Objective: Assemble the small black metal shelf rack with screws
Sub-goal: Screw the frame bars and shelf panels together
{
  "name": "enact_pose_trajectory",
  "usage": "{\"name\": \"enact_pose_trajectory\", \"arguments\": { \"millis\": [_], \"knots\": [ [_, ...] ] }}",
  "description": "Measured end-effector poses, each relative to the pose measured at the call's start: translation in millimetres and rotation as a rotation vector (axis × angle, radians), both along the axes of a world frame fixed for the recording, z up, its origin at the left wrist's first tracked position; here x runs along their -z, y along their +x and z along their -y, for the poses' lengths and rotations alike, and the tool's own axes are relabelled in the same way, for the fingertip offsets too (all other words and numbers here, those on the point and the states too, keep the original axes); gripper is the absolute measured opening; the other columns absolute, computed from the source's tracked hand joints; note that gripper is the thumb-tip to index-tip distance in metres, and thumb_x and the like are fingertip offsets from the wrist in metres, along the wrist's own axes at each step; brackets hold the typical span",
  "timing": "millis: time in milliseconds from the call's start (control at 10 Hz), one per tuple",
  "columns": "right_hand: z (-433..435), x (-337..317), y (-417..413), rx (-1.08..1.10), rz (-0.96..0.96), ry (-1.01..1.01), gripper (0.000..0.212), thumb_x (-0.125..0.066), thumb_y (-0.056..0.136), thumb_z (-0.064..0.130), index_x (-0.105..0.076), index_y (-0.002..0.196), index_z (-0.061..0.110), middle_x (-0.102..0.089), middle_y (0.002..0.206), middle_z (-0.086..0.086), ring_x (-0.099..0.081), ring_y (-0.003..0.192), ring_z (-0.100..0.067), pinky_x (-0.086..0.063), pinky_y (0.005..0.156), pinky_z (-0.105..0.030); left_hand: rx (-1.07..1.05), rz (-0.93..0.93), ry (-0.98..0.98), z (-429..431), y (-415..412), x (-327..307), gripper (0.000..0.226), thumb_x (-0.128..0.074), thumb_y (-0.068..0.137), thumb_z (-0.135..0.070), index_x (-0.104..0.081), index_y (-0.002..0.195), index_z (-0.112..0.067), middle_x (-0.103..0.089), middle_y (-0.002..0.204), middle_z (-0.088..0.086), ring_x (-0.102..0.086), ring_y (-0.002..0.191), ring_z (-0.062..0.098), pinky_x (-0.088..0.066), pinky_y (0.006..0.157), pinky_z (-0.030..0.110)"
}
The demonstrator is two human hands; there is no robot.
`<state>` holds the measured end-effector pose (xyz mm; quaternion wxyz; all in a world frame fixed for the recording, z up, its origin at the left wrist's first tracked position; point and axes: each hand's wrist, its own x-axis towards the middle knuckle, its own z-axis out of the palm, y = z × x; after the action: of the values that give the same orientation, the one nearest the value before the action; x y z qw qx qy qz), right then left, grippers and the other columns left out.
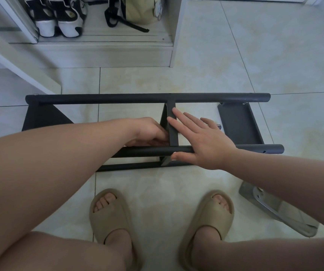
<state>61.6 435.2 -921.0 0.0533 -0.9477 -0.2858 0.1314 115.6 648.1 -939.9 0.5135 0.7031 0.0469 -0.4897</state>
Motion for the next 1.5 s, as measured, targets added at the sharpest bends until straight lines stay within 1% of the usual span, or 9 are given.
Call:
{"name": "enact_pose_trajectory", "arguments": {
  "millis": [100, 200, 300, 500, 700, 900, 1200, 1400, 1500],
  "knots": [
    [0.1, 0.6, 0.0, 0.001, 0.001, 0.005, 0.093, -0.020, 0.084, 0.087, 0.008, 0.159, 0.041, 0.020, 0.166, 0.019, -0.005, 0.156, -0.015, -0.014, 0.124, -0.045, 0.044, 0.014, 0.025, 1.8, 0.0, -0.8, 0.016, -0.061, 0.091, -0.001, -0.074, 0.096, -0.008, -0.077, 0.088, 0.010, -0.074, 0.079, 0.017, -0.057, 0.073, 0.026],
    [0.1, 1.0, 0.1, 0.000, 0.004, 0.011, 0.092, -0.022, 0.085, 0.087, 0.007, 0.159, 0.041, 0.020, 0.165, 0.020, -0.006, 0.156, -0.015, -0.015, 0.123, -0.045, 0.041, -0.040, -0.011, 1.4, 0.0, -2.8, 0.021, -0.059, 0.089, 0.004, -0.074, 0.091, -0.010, -0.077, 0.093, 0.011, -0.075, 0.085, 0.020, -0.058, 0.080, 0.028],
    [-0.1, 0.8, -0.1, -0.002, 0.007, 0.012, 0.092, -0.023, 0.085, 0.086, 0.006, 0.160, 0.040, 0.020, 0.165, 0.020, -0.007, 0.156, -0.014, -0.015, 0.123, -0.044, 0.056, -0.091, -0.005, 1.7, 0.6, -3.6, 0.023, -0.059, 0.089, 0.002, -0.073, 0.107, -0.003, -0.075, 0.109, 0.015, -0.072, 0.105, 0.026, -0.052, 0.102, 0.038],
    [-0.7, -1.1, -0.4, -0.001, 0.004, 0.009, 0.092, -0.023, 0.085, 0.085, 0.005, 0.160, 0.039, 0.018, 0.166, 0.018, -0.008, 0.156, -0.014, -0.015, 0.123, -0.044, 0.075, -0.150, 0.023, 2.9, 1.6, -1.5, 0.030, -0.060, 0.092, -0.008, -0.070, 0.119, 0.001, -0.074, 0.114, 0.014, -0.067, 0.114, 0.028, -0.045, 0.110, 0.041],
    [-1.0, -2.2, -0.6, 0.001, 0.000, 0.004, 0.092, -0.024, 0.086, 0.085, 0.005, 0.160, 0.039, 0.018, 0.167, 0.018, -0.008, 0.156, -0.014, -0.016, 0.123, -0.044, 0.047, -0.172, -0.016, 2.2, 0.8, -0.6, 0.025, -0.058, 0.093, -0.009, -0.072, 0.113, -0.004, -0.074, 0.113, 0.014, -0.068, 0.112, 0.027, -0.050, 0.103, 0.035],
    [-1.0, -3.0, -0.6, 0.005, 0.002, -0.019, 0.092, -0.024, 0.087, 0.084, 0.004, 0.161, 0.037, 0.018, 0.166, 0.017, -0.003, 0.157, -0.014, -0.012, 0.124, -0.047, 0.056, -0.142, 0.004, 4.0, -0.1, -1.9, 0.019, -0.061, 0.092, -0.009, -0.073, 0.106, -0.004, -0.076, 0.105, 0.013, -0.071, 0.098, 0.025, -0.052, 0.091, 0.034],
    [-0.9, -2.5, -0.3, -0.058, 0.024, -0.033, 0.093, -0.020, 0.090, 0.080, 0.005, 0.162, 0.026, 0.021, 0.166, 0.010, 0.016, 0.154, -0.008, 0.004, 0.127, -0.044, 0.089, -0.148, 0.025, 3.0, -0.5, -5.1, 0.029, -0.059, 0.094, -0.010, -0.069, 0.119, 0.000, -0.073, 0.114, 0.015, -0.067, 0.113, 0.029, -0.049, 0.105, 0.038],
    [-3.3, -5.8, 2.3, -0.140, 0.005, -0.009, 0.091, -0.022, 0.095, 0.071, 0.003, 0.162, 0.016, 0.019, 0.166, 0.005, 0.016, 0.154, -0.011, 0.010, 0.126, -0.038, 0.070, -0.193, -0.009, 1.3, 0.2, -7.7, 0.022, -0.056, 0.096, -0.013, -0.072, 0.109, -0.006, -0.076, 0.100, 0.010, -0.071, 0.085, 0.018, -0.055, 0.080, 0.028],
    [-5.8, -6.7, 3.6, -0.159, -0.019, 0.003, 0.090, -0.022, 0.095, 0.069, 0.004, 0.162, 0.013, 0.019, 0.166, 0.002, 0.016, 0.155, -0.013, 0.009, 0.126, -0.037, 0.087, -0.110, 0.021, 1.7, -0.9, -5.6, 0.015, -0.060, 0.095, -0.012, -0.072, 0.101, -0.008, -0.076, 0.090, 0.006, -0.071, 0.080, 0.015, -0.053, 0.073, 0.025]
  ]
}}
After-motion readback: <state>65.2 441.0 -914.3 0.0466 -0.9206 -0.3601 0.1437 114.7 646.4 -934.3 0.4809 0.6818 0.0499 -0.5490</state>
